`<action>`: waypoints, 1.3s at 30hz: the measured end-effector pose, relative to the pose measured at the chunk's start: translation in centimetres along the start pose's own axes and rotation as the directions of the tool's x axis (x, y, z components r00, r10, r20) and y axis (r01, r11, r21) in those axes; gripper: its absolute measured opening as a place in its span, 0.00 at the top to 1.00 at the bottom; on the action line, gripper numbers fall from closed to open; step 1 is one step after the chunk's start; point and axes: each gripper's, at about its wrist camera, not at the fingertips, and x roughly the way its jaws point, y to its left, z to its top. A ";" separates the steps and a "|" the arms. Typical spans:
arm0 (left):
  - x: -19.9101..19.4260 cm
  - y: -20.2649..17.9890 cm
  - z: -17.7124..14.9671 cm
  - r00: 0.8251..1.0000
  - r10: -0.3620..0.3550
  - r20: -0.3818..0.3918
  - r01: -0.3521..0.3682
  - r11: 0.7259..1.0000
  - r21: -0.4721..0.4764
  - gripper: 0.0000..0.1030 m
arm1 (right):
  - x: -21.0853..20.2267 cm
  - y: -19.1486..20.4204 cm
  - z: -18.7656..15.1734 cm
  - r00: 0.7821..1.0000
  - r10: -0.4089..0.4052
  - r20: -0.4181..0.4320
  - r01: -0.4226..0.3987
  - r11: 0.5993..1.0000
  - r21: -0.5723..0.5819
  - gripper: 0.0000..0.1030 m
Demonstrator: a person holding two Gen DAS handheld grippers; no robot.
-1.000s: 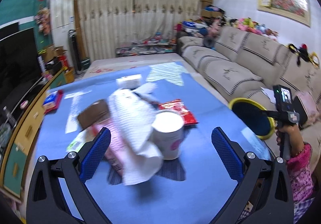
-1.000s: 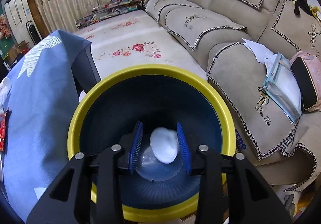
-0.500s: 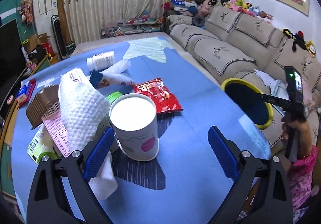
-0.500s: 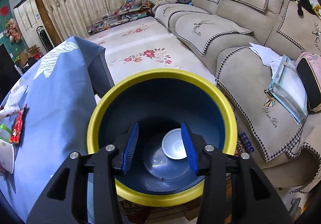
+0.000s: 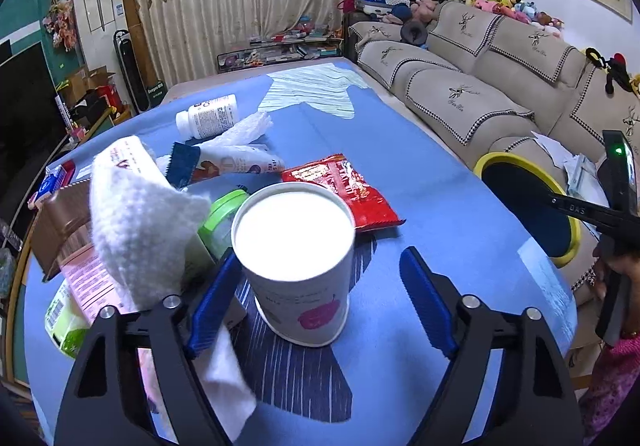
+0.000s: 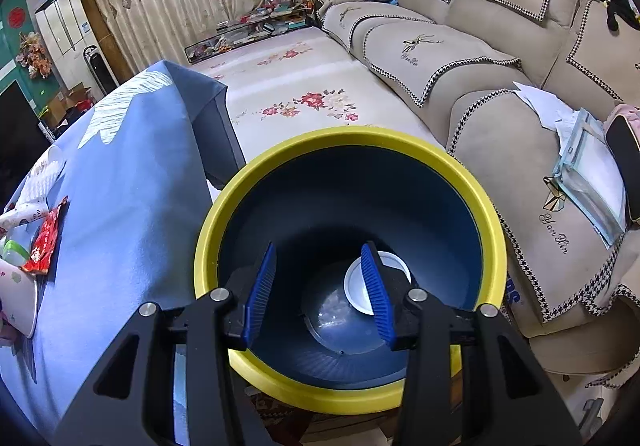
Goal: Collect trash
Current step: 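Grasp the white paper cup with the left gripper, then drop the cup into the yellow bin by opening the left gripper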
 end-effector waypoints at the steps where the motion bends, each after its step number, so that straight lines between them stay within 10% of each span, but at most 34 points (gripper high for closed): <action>1: 0.3 0.0 0.1 1.000 0.000 -0.002 0.000 1.000 -0.003 0.29 | 0.1 0.0 0.0 1.000 0.001 -0.002 -0.001 1.000 0.001 0.59; 5: 1.1 0.4 0.3 1.000 0.001 -0.013 -0.001 0.999 -0.034 0.47 | 0.1 -0.1 -0.2 1.000 0.010 -0.003 -0.010 1.000 0.002 0.59; 18: -4.8 -3.3 1.6 0.993 -0.102 0.065 0.099 0.993 0.058 0.49 | -2.5 -2.1 -0.2 0.998 0.034 0.050 -0.036 0.999 0.030 0.59; 30: 0.1 -16.5 6.5 0.938 -0.348 -0.008 0.341 0.914 0.222 0.48 | -5.5 -7.8 -1.0 0.994 -0.037 0.104 0.025 0.993 0.118 0.58; 39: 7.0 -25.9 8.6 0.932 -0.352 -0.087 0.362 0.885 0.294 0.47 | -5.8 -10.9 -1.5 0.992 -0.067 0.106 0.048 0.984 0.171 0.55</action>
